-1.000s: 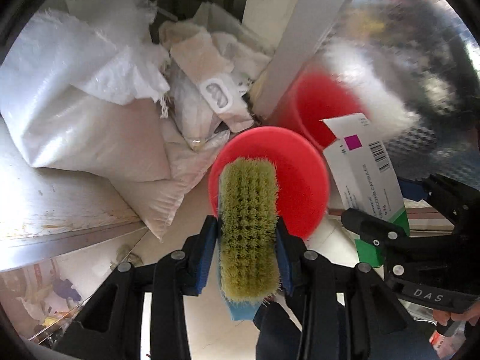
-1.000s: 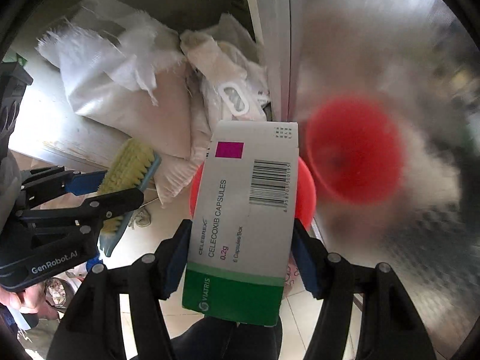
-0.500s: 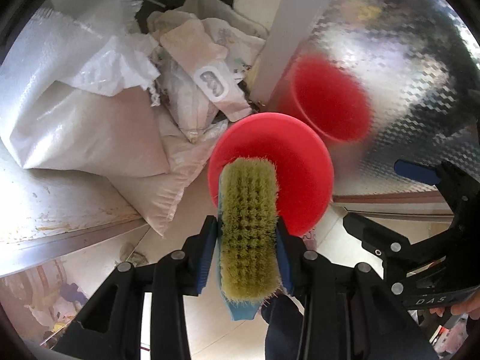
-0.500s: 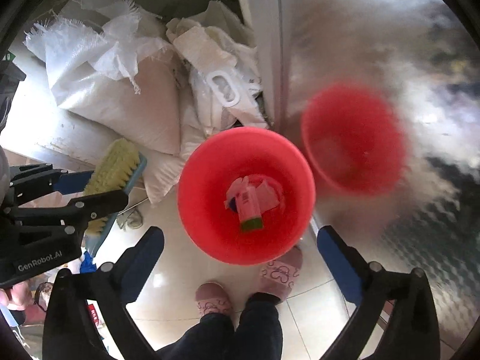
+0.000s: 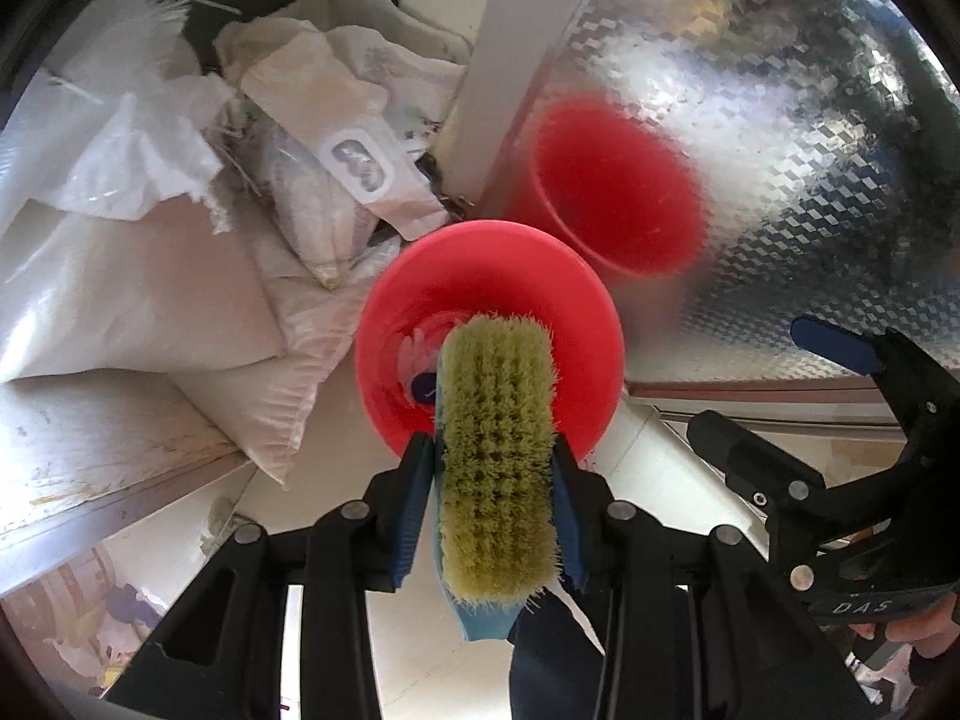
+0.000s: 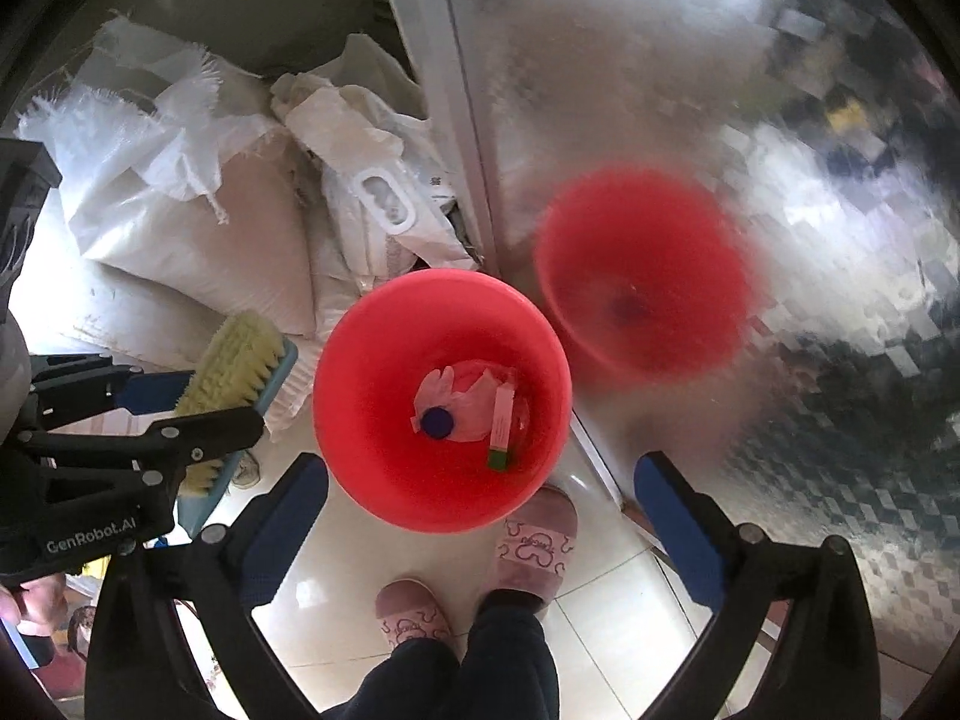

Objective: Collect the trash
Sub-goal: 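Open the left gripper to drop the scrub brush into the red bin, then raise both tools back up to the counter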

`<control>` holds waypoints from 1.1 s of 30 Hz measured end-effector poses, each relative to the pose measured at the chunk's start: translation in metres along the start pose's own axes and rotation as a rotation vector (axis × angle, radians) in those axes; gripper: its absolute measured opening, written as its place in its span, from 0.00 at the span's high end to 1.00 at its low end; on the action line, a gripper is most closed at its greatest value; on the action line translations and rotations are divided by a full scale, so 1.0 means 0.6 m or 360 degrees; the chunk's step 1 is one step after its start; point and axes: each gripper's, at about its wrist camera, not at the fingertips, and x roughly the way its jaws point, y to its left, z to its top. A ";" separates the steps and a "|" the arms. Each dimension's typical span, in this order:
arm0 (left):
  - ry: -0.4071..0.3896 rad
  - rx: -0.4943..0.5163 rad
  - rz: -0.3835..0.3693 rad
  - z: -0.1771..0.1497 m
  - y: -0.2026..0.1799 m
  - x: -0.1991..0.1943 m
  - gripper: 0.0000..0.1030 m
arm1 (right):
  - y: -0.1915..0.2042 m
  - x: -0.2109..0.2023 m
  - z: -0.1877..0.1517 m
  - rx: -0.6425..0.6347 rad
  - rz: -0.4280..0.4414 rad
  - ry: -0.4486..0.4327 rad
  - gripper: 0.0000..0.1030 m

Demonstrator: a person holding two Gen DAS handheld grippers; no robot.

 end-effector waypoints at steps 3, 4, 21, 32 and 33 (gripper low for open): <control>0.0022 -0.0003 -0.0013 0.008 -0.004 0.006 0.66 | -0.006 -0.003 0.000 0.0019 0.0009 -0.0008 0.01; 0.0025 0.0006 -0.0010 0.010 -0.006 0.008 0.65 | -0.008 -0.004 0.000 0.0022 0.0004 -0.0009 0.01; -0.0020 0.0055 0.0030 0.008 -0.015 -0.034 0.65 | -0.002 -0.029 0.000 0.0035 -0.0005 -0.0020 0.01; -0.0073 0.0012 0.0117 -0.049 -0.025 -0.200 0.58 | 0.050 -0.168 -0.001 -0.0126 0.0017 -0.0099 0.01; -0.0086 0.0005 0.0126 -0.055 -0.028 -0.221 0.56 | 0.055 -0.187 -0.002 -0.0144 0.0021 -0.0107 0.01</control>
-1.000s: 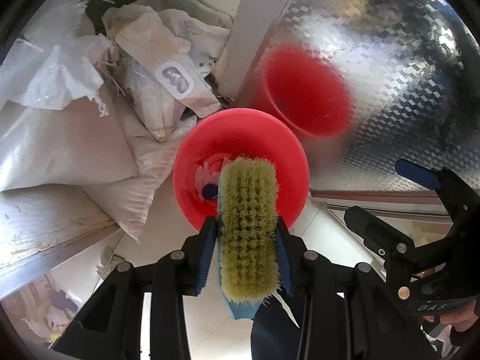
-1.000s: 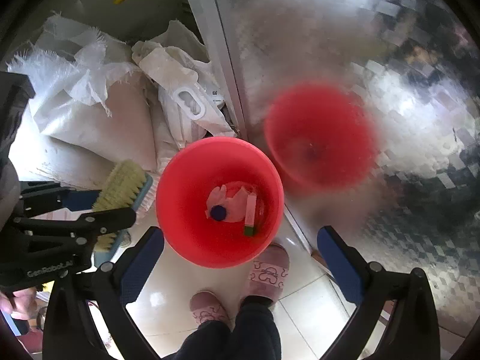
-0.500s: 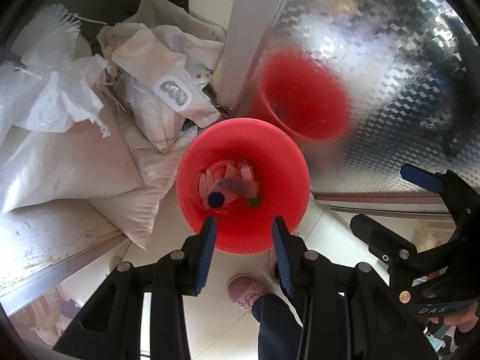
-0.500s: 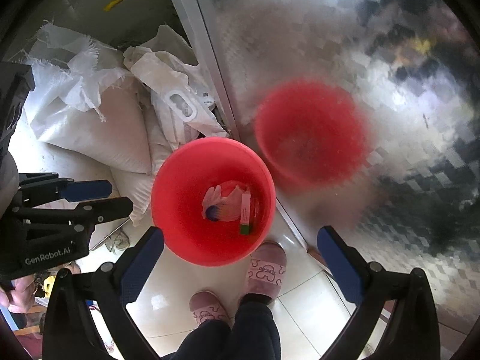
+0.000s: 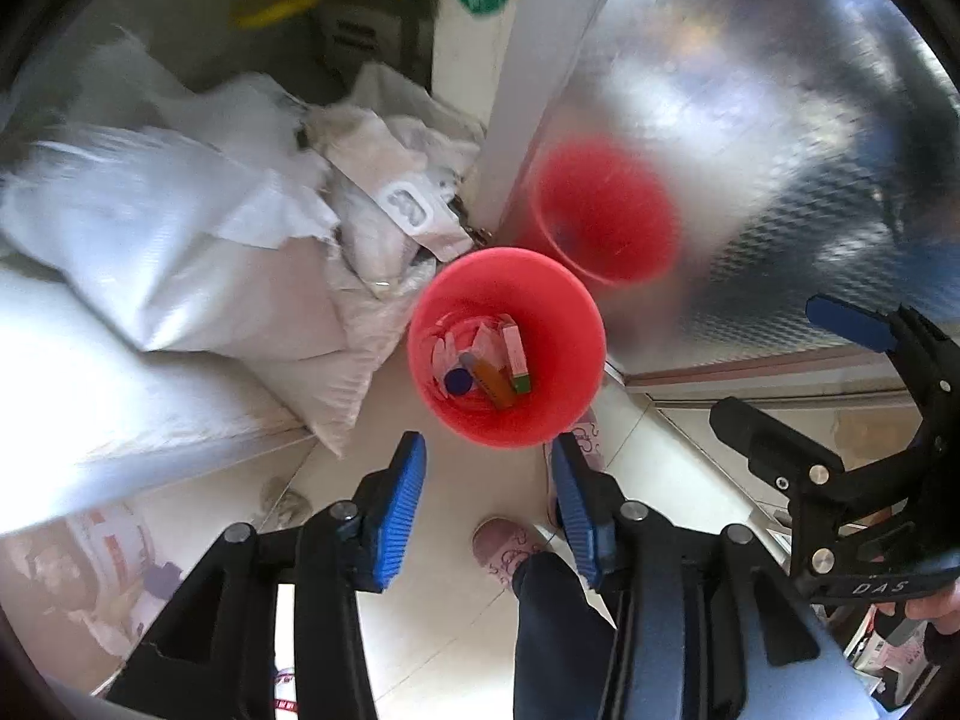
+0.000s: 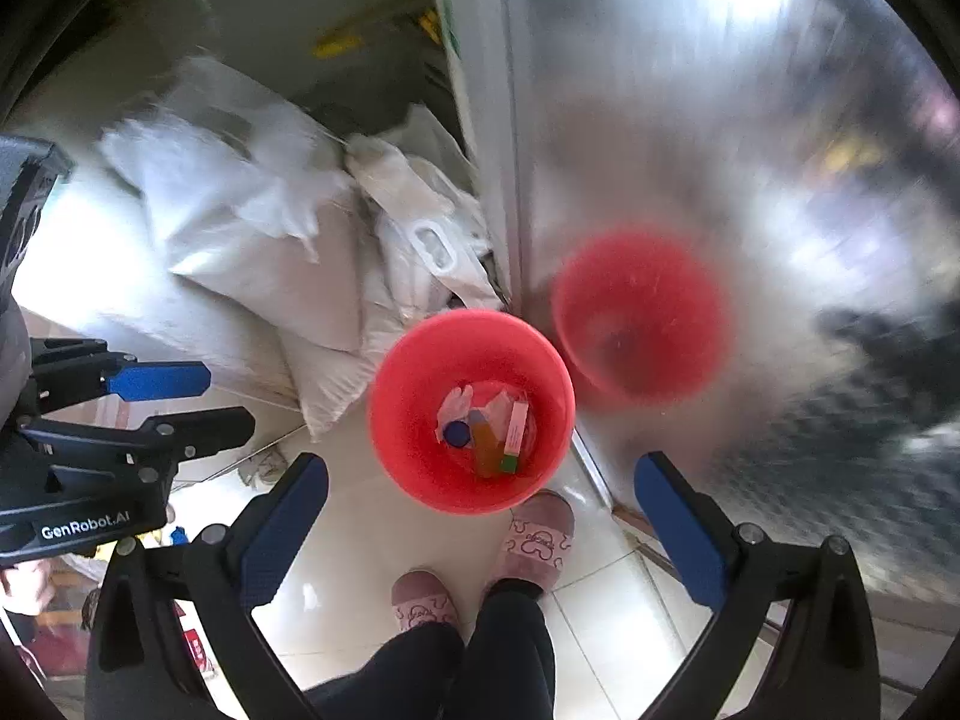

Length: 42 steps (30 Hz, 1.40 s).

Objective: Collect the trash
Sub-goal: 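Raise both tools back up to the counter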

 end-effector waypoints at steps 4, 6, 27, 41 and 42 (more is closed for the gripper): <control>-0.0046 -0.0047 0.0018 -0.019 -0.008 -0.092 0.51 | 0.019 -0.083 0.006 -0.0069 0.0003 -0.0045 0.01; -0.0067 -0.0081 0.0029 -0.026 -0.011 -0.142 0.51 | 0.030 -0.126 0.012 -0.0098 -0.0052 -0.0065 0.01; -0.0566 -0.0057 0.0080 0.028 -0.094 -0.555 0.23 | 0.049 -0.525 0.103 -0.0076 -0.0254 -0.0530 0.01; -0.0659 0.0108 0.0100 0.202 -0.166 -0.600 0.20 | -0.058 -0.584 0.199 0.0159 -0.0369 -0.0601 0.01; -0.0664 0.0121 0.0098 0.218 -0.173 -0.599 0.20 | -0.069 -0.587 0.207 0.0182 -0.0370 -0.0600 0.01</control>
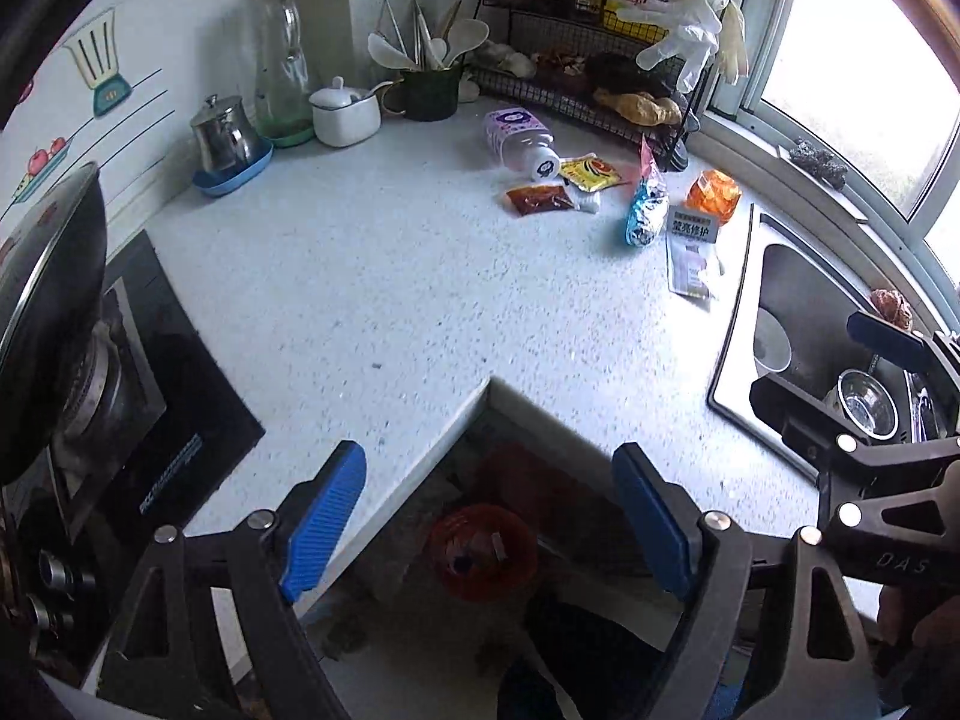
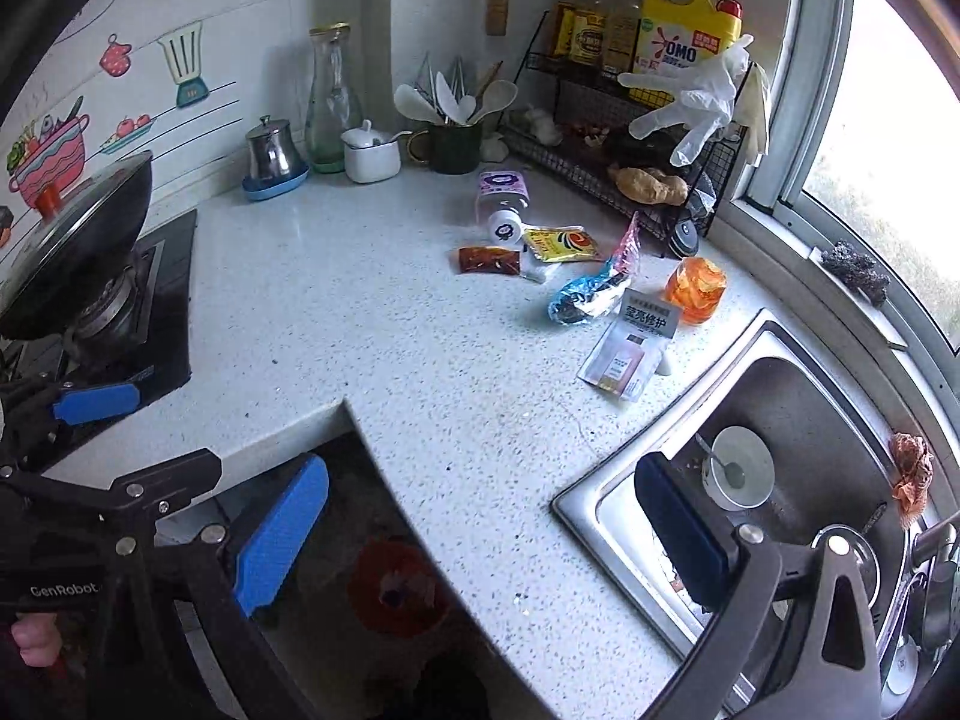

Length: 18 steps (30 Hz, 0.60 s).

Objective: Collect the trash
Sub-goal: 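Raise both tools back up to the counter, then grasp the blue-pink plastic bag with the left gripper while the right gripper grasps the orange cup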

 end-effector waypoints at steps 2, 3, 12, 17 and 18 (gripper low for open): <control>-0.0008 0.0036 -0.0014 0.032 -0.014 0.017 0.20 | -0.022 0.011 0.017 0.0033 -0.0021 -0.0003 0.01; -0.0005 0.0051 -0.0024 0.049 -0.022 0.026 0.20 | -0.032 0.013 0.023 0.0048 -0.0032 -0.0004 0.01; 0.0076 0.0228 -0.0107 0.186 -0.102 0.113 0.20 | -0.151 0.067 0.075 0.0225 -0.0113 0.0042 0.01; 0.0198 0.0268 -0.0180 0.243 -0.147 0.179 0.20 | -0.208 0.102 0.093 0.0298 -0.0149 0.0104 0.01; 0.0212 0.0283 -0.0189 0.251 -0.157 0.192 0.20 | -0.218 0.111 0.096 0.0311 -0.0156 0.0118 0.01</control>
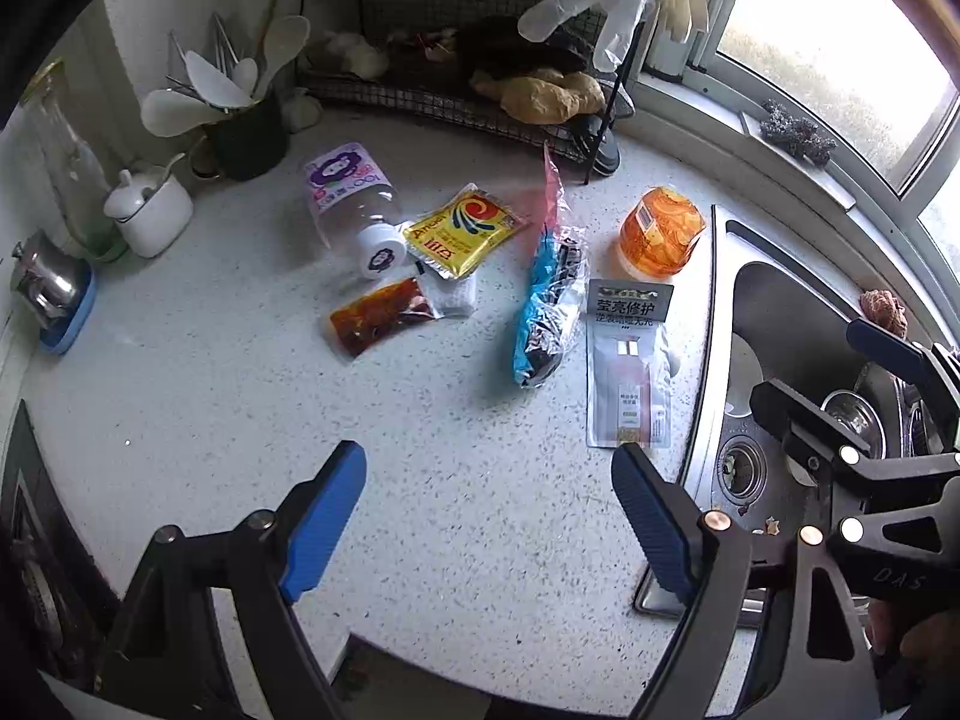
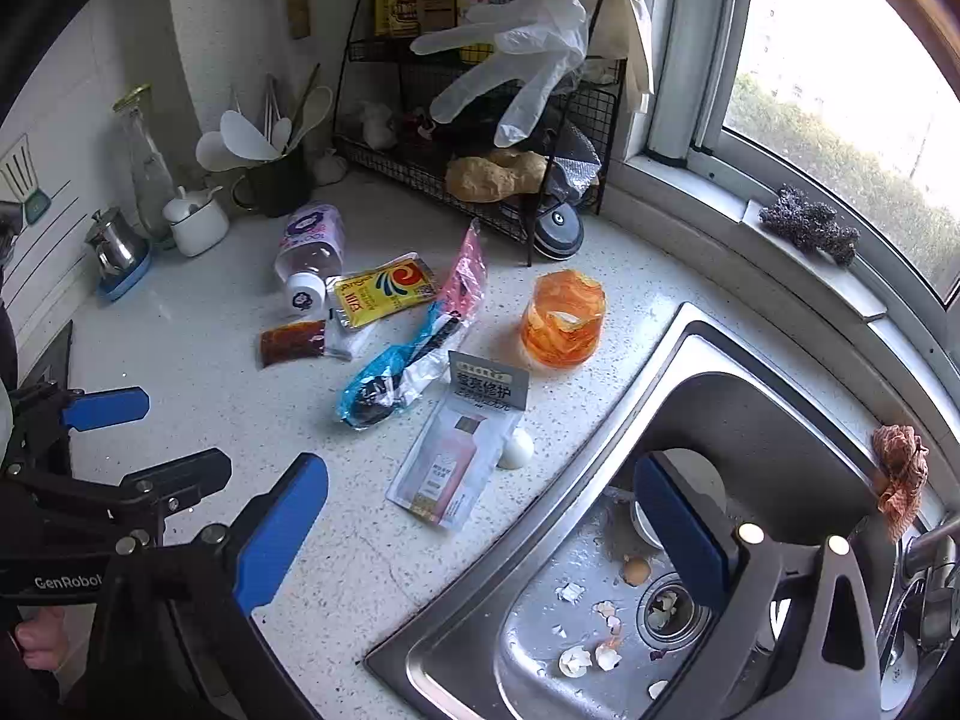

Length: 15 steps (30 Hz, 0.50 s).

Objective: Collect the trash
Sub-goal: 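Grasp the blue-pink plastic bag with the left gripper while the right gripper grasps the orange cup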

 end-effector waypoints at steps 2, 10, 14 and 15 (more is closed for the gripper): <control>0.0022 0.0036 -0.0006 0.022 -0.012 0.024 0.20 | -0.019 0.019 0.009 0.0027 -0.0012 0.0028 0.01; 0.0210 0.0125 -0.0078 0.084 -0.039 0.131 0.20 | -0.074 0.101 0.030 0.0107 -0.0046 0.0152 0.01; 0.0269 0.0164 -0.0092 0.098 -0.048 0.173 0.20 | -0.092 0.137 0.033 0.0141 -0.0046 0.0218 0.01; 0.0278 0.0170 -0.0096 0.100 -0.050 0.181 0.20 | -0.096 0.143 0.034 0.0151 -0.0045 0.0232 0.01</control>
